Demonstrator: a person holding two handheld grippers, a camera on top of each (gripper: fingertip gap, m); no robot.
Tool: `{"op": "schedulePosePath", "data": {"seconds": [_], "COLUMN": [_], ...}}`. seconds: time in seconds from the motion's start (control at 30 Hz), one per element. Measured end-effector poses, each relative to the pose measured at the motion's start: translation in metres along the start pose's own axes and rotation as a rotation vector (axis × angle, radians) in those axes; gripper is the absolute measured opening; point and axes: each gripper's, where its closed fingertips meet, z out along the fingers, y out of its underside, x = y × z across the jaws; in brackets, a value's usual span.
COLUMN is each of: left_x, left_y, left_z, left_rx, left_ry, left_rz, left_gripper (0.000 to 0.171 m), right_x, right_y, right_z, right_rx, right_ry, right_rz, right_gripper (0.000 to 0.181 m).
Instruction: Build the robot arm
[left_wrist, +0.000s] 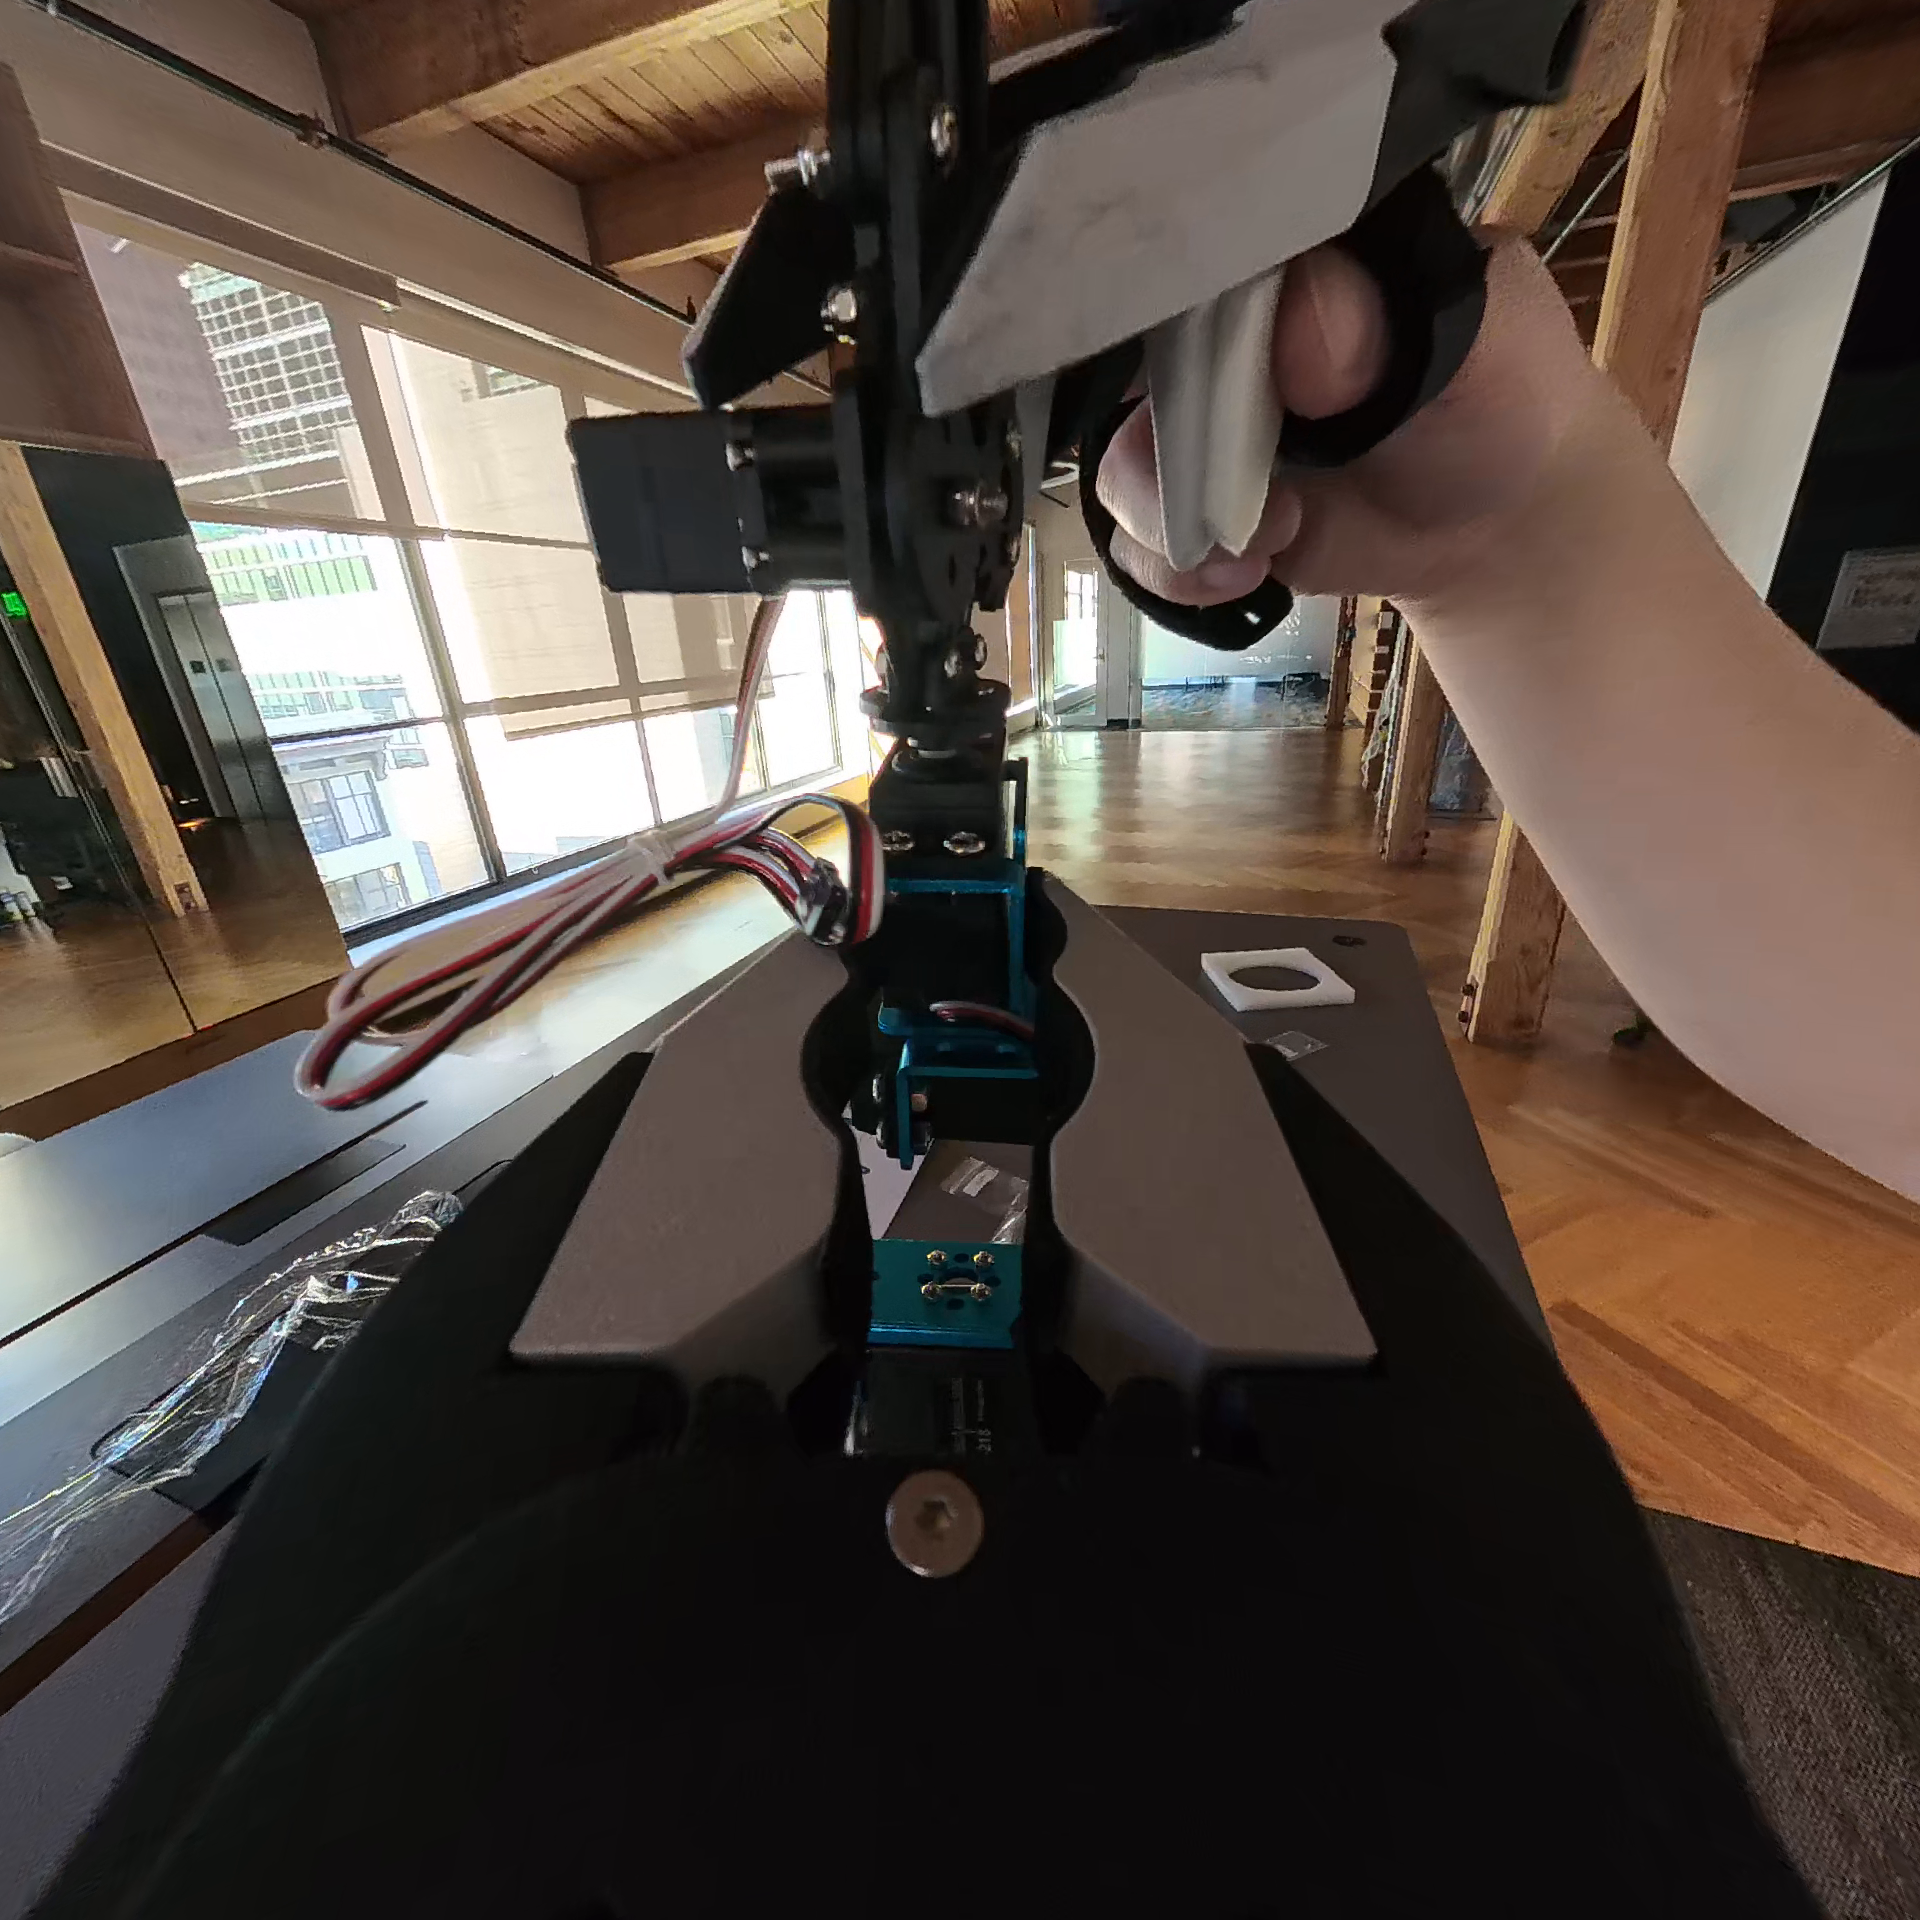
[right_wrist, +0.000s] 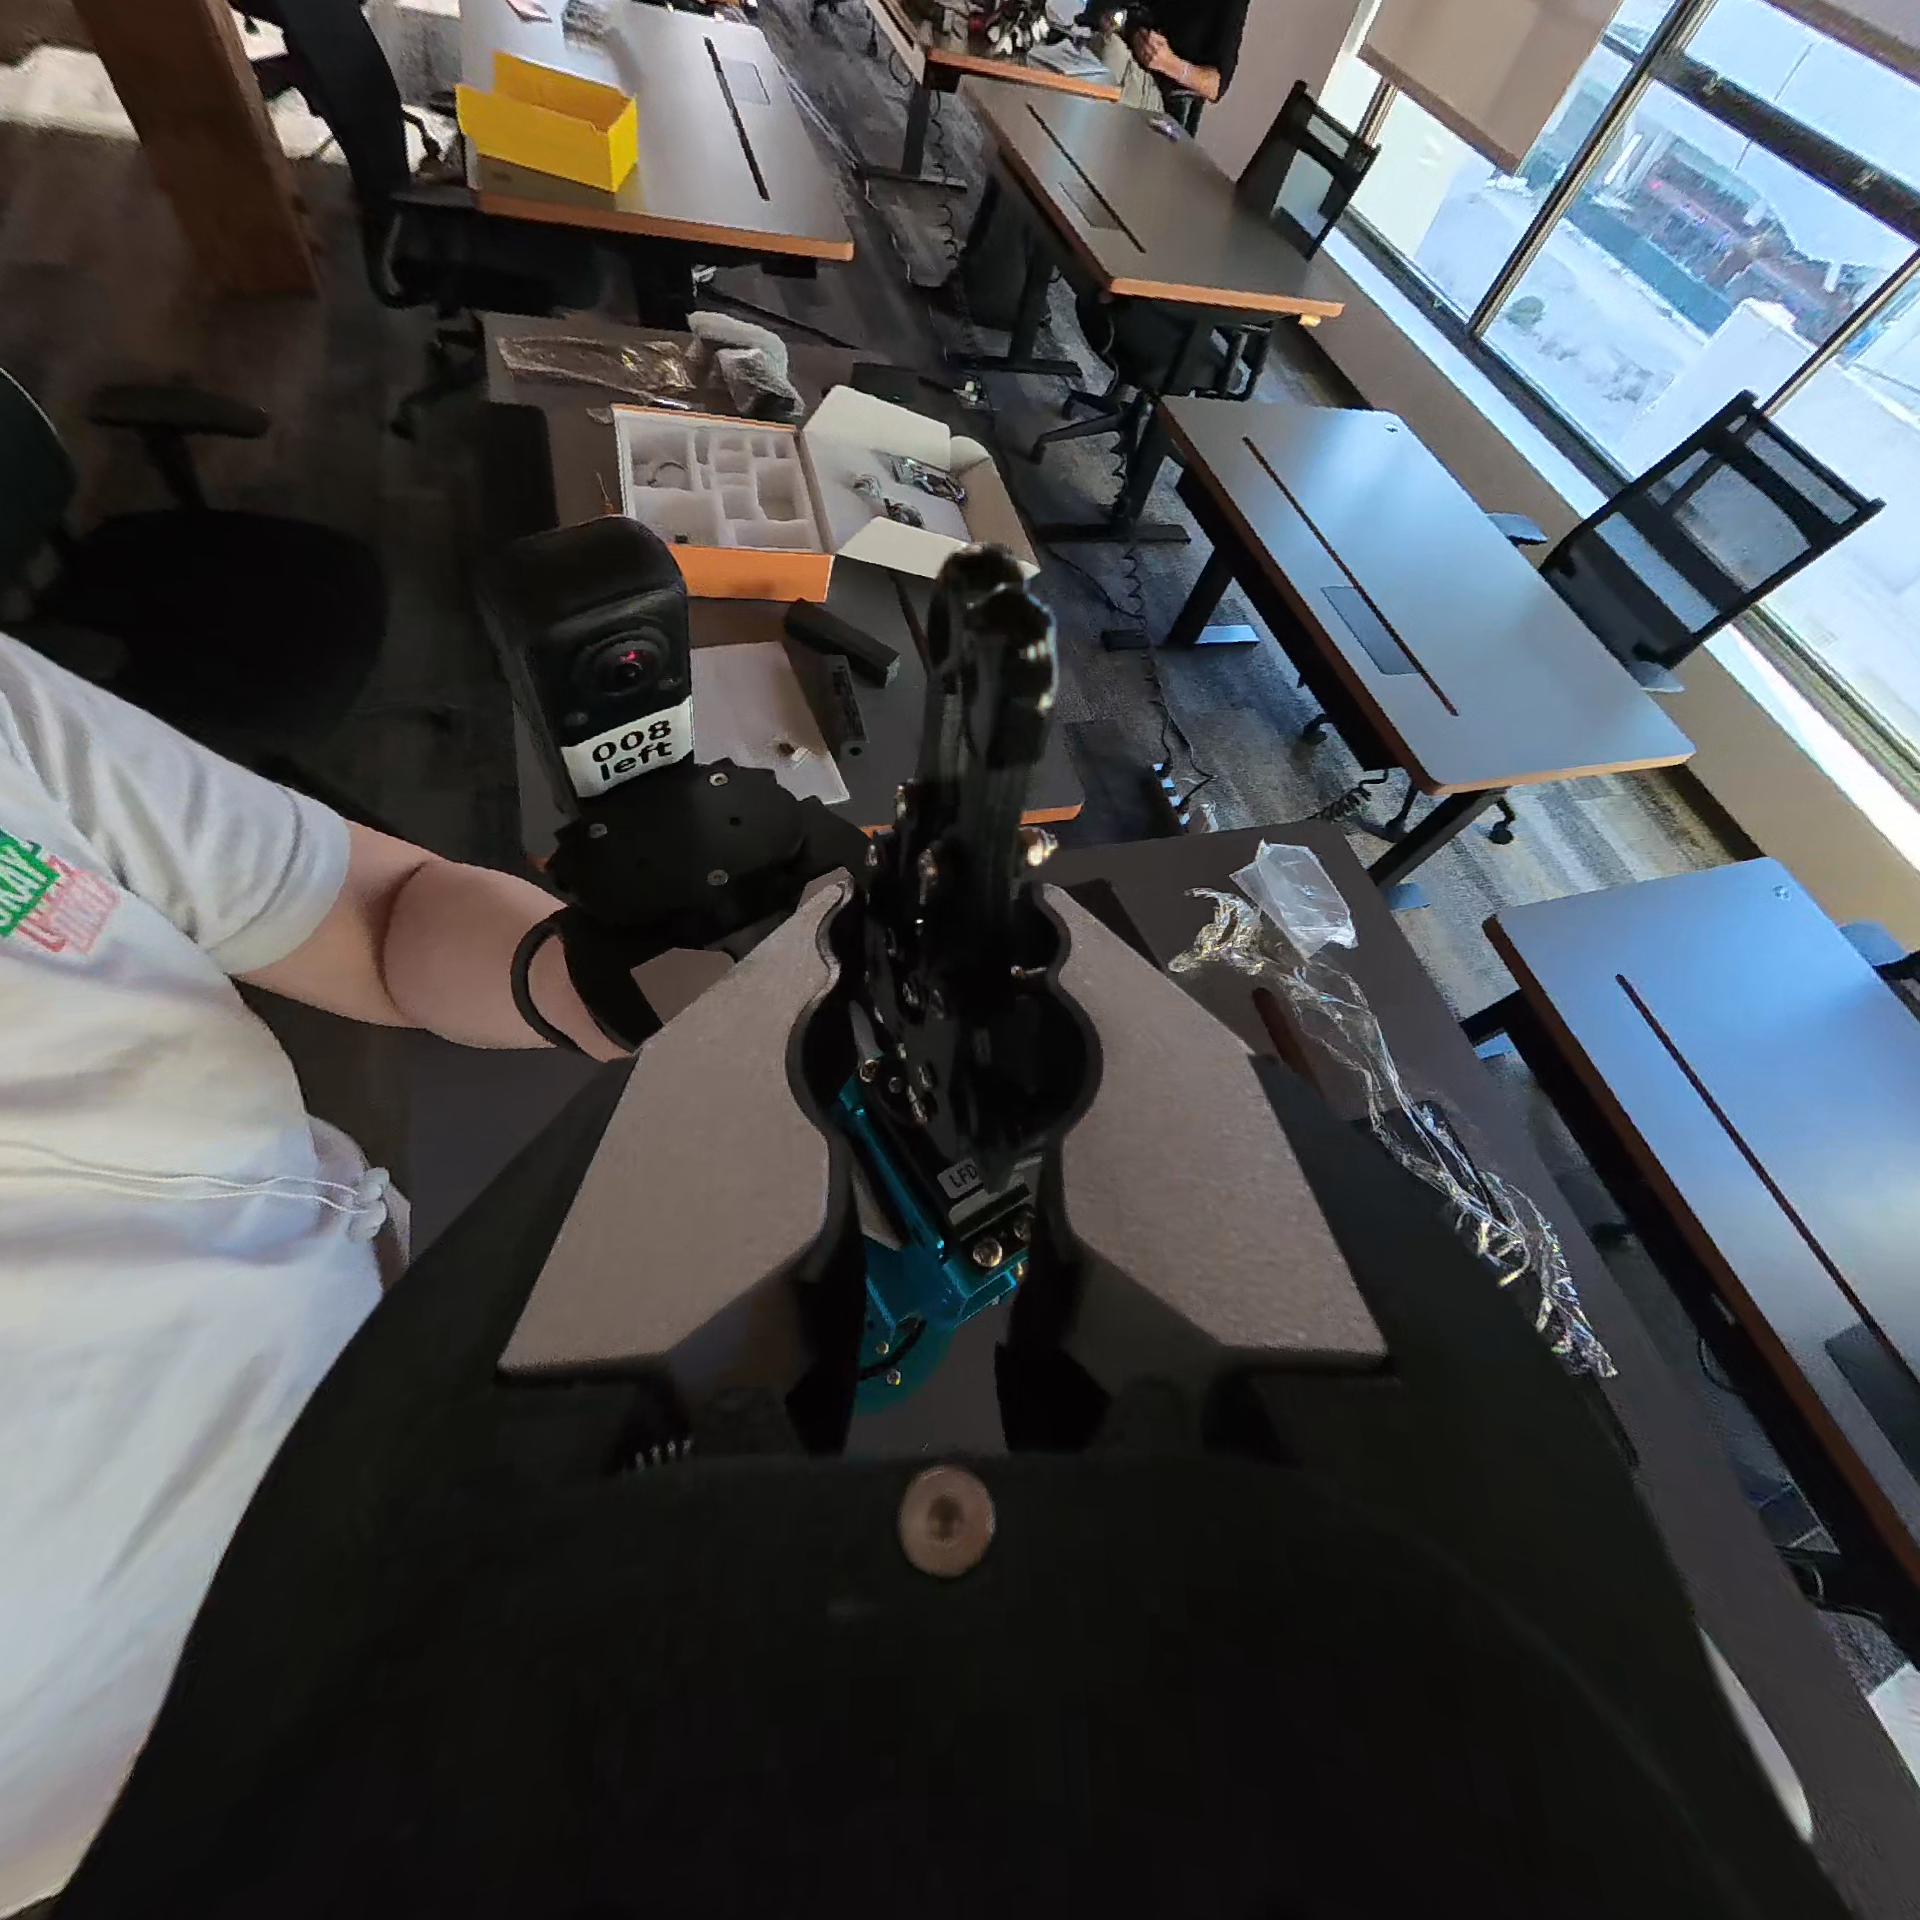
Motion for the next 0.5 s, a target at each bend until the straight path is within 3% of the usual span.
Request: {"op": "schedulePosePath", "data": {"seconds": [0.27,0.4,0.5], "left_x": [0.000,0.001,0.003], "left_y": [0.000,0.000,-0.001], "left_z": [0.001,0.000,-0.005], "left_rx": [0.000,-0.008,-0.024], "left_ry": [-0.012,0.012,0.050], "left_rz": [-0.004,-0.008,-0.026], "left_gripper": [0.024,0.024,0.028], "right_x": [0.004,0.006,0.005], "right_y": [-0.003,-0.007,-0.005], "right_z": [-0.003,-0.021,-0.044], "right_rx": [0.070,0.154,0.241], "right_ry": [0.146,0.183,0.174], "right_rz": [-0.091,-0.146,-0.136], "right_gripper": [0.036,0.054,0.056]}}
